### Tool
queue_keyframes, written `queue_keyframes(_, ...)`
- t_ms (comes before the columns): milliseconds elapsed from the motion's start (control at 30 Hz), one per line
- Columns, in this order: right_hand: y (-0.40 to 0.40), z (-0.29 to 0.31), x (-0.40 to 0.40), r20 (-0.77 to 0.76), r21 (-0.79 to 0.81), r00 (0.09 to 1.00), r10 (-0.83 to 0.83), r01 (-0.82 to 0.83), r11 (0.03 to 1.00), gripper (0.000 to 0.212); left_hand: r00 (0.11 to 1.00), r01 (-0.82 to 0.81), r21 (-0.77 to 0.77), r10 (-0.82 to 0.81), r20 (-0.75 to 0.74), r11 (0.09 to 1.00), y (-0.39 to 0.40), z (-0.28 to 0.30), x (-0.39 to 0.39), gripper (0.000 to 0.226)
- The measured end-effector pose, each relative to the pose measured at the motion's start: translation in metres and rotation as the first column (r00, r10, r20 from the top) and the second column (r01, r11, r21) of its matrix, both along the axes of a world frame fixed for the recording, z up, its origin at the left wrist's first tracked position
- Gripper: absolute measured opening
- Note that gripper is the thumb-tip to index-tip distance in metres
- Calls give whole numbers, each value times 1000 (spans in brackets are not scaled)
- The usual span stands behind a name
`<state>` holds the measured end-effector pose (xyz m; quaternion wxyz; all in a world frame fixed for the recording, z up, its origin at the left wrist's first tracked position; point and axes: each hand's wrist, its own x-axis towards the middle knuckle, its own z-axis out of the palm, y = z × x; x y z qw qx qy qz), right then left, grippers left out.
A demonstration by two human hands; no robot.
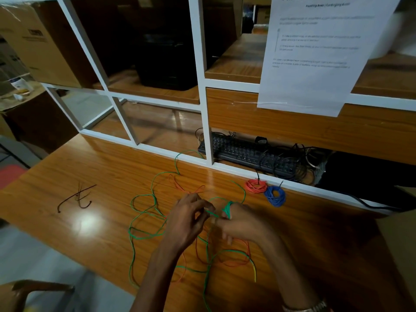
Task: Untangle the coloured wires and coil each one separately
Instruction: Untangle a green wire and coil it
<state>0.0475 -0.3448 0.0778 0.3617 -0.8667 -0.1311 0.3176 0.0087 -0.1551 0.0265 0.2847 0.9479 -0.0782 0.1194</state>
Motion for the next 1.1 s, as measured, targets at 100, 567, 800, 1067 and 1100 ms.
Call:
queue_keyframes(100,-6,-3,-3,-154,175,988,-25,52,983,40,999,-14,-94,10,-46,995,9,-9,-1,19)
queue_keyframes(567,-55,-33,27,-226,429,739,-635,660,616,14,807,-565,-510,562,-180,648,36,-4,-10,13)
queue_keyframes(800,-77,-52,37,-220,521,562,-797,759,391,20,610,-619,-716,772,-179,324,64,-7,-13,18)
queue_keyframes(1067,-55,-56,28,-188,585,787,-587,570,577,22,701,-644,-598,681,-212,477,38,-8,-7,22)
queue_keyframes(1100,-52,-56,27,-190,595,786,-588,569,568,21,693,-674,-521,694,-198,524,35,-9,-7,30)
